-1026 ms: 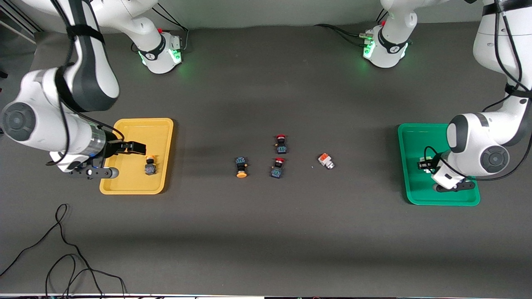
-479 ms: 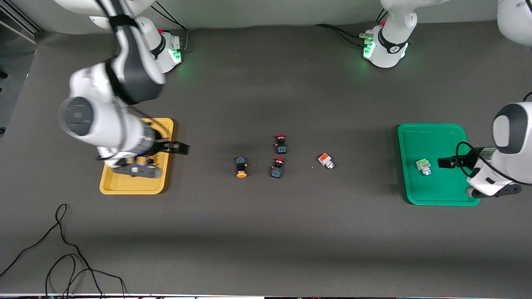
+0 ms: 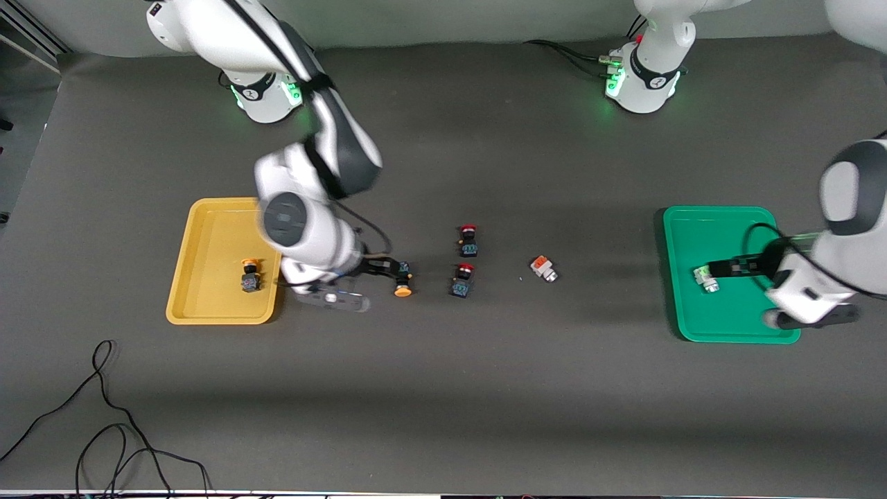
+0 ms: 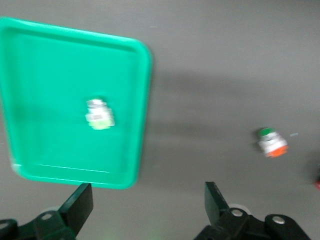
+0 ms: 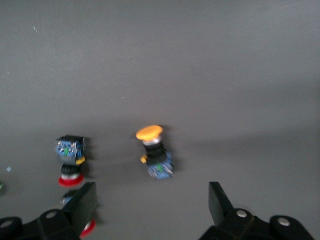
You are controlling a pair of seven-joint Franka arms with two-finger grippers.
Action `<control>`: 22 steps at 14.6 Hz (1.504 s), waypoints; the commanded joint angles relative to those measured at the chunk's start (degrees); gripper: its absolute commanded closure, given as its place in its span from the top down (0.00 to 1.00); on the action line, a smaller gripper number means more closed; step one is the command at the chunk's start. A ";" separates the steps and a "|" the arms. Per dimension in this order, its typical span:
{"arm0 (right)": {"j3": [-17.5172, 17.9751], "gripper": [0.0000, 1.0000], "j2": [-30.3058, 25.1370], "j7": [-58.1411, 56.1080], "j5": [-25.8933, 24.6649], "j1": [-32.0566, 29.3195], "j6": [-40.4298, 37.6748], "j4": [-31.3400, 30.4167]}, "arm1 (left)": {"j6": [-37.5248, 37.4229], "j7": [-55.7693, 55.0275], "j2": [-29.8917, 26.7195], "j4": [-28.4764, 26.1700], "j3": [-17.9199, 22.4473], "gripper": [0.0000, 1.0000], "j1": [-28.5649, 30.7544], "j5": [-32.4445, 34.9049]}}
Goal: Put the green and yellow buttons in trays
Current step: 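Grasp a second yellow button with the right gripper while the left gripper grasps green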
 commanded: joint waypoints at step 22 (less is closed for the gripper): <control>-0.62 0.00 9.38 -0.49 1.94 6.02 16.80 -5.38 | 43.81 -50.28 7.97 -25.41 0.34 0.98 -24.77 -0.58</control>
